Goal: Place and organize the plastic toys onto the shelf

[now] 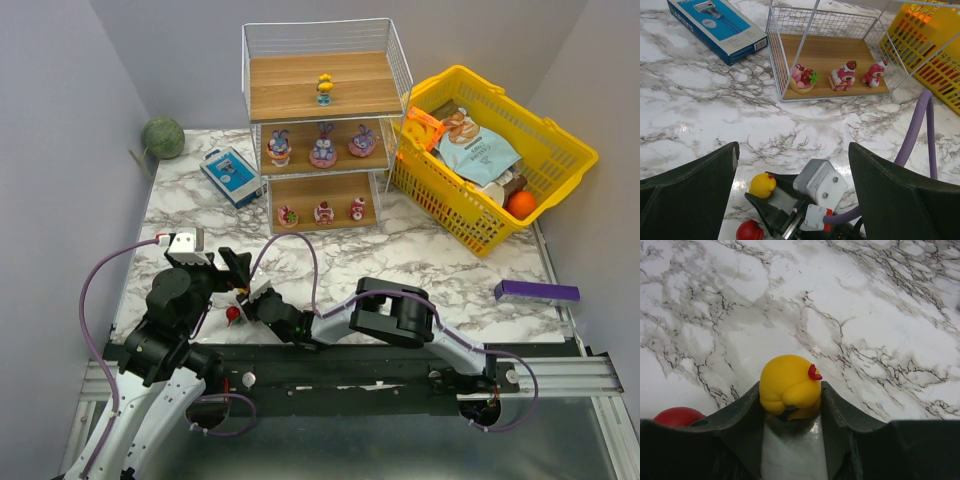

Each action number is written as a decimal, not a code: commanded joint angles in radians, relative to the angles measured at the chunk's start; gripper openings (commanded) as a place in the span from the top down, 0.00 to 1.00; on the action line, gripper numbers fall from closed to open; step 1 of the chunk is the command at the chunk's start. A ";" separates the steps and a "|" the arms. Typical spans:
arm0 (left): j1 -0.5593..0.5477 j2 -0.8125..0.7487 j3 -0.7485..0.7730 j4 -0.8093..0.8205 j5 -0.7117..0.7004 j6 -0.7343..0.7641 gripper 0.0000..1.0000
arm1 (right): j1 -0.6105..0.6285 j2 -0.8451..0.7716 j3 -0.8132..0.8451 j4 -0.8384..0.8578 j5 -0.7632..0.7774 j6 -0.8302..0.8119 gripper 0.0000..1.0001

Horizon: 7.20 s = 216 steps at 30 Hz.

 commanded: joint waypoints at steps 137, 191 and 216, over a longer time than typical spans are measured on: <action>0.005 -0.002 -0.005 0.003 0.000 -0.002 0.01 | -0.681 -0.509 0.979 -1.553 -0.169 -0.080 0.29; 0.005 -0.093 -0.007 -0.005 -0.075 0.004 0.01 | -0.004 -0.552 -0.480 0.055 -0.316 0.120 0.05; 0.005 -0.088 0.002 -0.017 -0.115 -0.002 0.01 | 0.040 -0.150 -0.109 0.041 -0.226 0.186 0.09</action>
